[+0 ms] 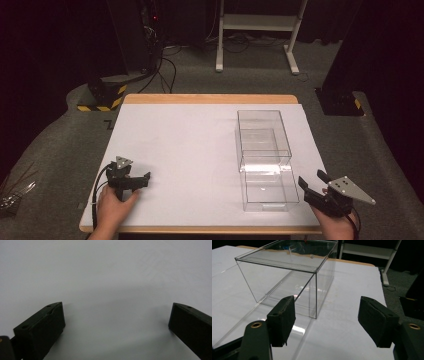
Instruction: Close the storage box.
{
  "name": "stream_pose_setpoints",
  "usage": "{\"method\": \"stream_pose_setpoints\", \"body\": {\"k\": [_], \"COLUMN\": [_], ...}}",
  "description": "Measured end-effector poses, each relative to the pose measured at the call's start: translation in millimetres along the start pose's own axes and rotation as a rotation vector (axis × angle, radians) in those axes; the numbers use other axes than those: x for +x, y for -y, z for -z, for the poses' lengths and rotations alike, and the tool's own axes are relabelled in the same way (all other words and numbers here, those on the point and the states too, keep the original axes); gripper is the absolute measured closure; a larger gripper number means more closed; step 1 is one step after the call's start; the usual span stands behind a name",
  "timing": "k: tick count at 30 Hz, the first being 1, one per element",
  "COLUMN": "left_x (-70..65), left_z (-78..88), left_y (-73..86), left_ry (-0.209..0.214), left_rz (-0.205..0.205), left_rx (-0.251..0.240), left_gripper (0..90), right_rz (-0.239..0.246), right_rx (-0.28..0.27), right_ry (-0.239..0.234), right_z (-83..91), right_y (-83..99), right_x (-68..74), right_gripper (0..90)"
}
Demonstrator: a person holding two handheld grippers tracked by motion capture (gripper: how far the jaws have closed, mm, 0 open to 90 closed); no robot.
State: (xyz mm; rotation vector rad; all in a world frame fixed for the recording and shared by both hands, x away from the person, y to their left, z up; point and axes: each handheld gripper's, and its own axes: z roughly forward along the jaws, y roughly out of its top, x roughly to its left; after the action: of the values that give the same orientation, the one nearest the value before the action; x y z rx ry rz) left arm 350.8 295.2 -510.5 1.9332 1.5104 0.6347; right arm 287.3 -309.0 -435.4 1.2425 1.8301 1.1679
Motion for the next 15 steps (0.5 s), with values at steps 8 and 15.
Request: {"method": "stream_pose_setpoints", "body": {"k": [8, 15], "left_x": [0.0, -0.2], "left_z": [0.0, 0.0], "left_y": [0.0, 0.0], "left_ry": [0.0, 0.001], "left_rz": [0.0, 0.003], "left_rx": [0.0, 0.0], "left_gripper": [0.7, 0.7], "right_rz": [0.007, -0.005], "right_rx": [0.011, 0.004], "right_ry": [-0.016, -0.032], "right_z": [9.2, 14.6], "right_y": [5.1, 9.3], "right_x": [8.1, 11.5], "right_gripper": [30.4, 30.4]}}
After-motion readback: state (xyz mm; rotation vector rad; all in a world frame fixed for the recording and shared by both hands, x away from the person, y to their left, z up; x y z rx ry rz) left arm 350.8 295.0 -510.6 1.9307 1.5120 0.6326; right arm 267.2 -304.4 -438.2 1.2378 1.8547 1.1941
